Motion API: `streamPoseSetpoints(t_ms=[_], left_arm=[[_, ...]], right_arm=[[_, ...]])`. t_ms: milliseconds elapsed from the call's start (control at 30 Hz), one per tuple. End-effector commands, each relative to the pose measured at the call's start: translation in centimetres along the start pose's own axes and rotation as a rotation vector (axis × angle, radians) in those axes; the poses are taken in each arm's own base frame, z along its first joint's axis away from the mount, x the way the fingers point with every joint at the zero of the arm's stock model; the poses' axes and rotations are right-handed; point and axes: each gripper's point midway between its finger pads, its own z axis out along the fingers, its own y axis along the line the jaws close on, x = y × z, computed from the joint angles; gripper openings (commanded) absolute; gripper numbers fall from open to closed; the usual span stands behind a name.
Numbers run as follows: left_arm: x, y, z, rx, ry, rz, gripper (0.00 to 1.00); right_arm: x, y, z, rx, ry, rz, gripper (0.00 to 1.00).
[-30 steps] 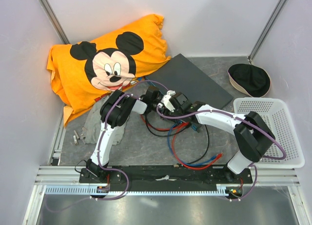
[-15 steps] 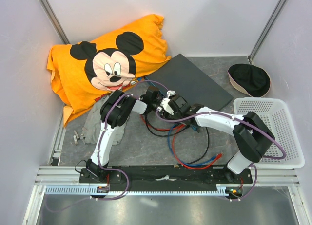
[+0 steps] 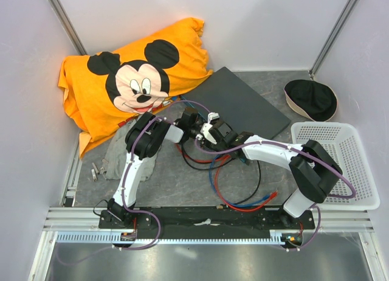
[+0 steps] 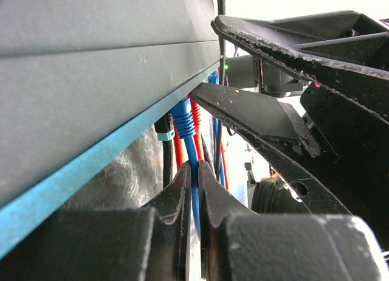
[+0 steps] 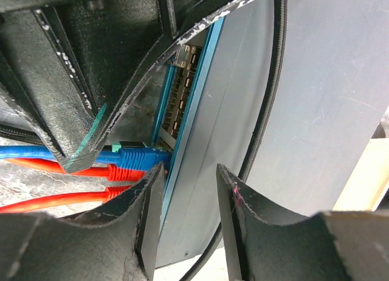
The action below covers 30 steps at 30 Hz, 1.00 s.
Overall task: Pull the plug from the switch port
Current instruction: Pull the connector from the switch port.
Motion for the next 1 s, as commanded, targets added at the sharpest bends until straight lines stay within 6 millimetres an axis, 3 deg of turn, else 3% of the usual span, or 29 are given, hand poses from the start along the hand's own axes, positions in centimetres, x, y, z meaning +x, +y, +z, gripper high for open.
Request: streamPoseSetpoints(t_ms=[0, 433, 967], left_arm=[[-2.8, 2.1, -0.7, -0.075, -0.118, -0.071, 0.06], [-2.4, 1.9, 0.2, -0.063, -0.103, -0.073, 0.06], [-2.5, 1.4, 0.6, -0.046, -0.108, -0.087, 0.06]], right_arm=[[-1.9, -2.3, -0.6, 0.082, -0.042, 0.051, 0.47], [-1.1, -2.3, -0.6, 0.097, -0.025, 0.017, 0.47], [0.9, -1.5, 1.2, 0.135, 0.023, -0.064, 0.46]])
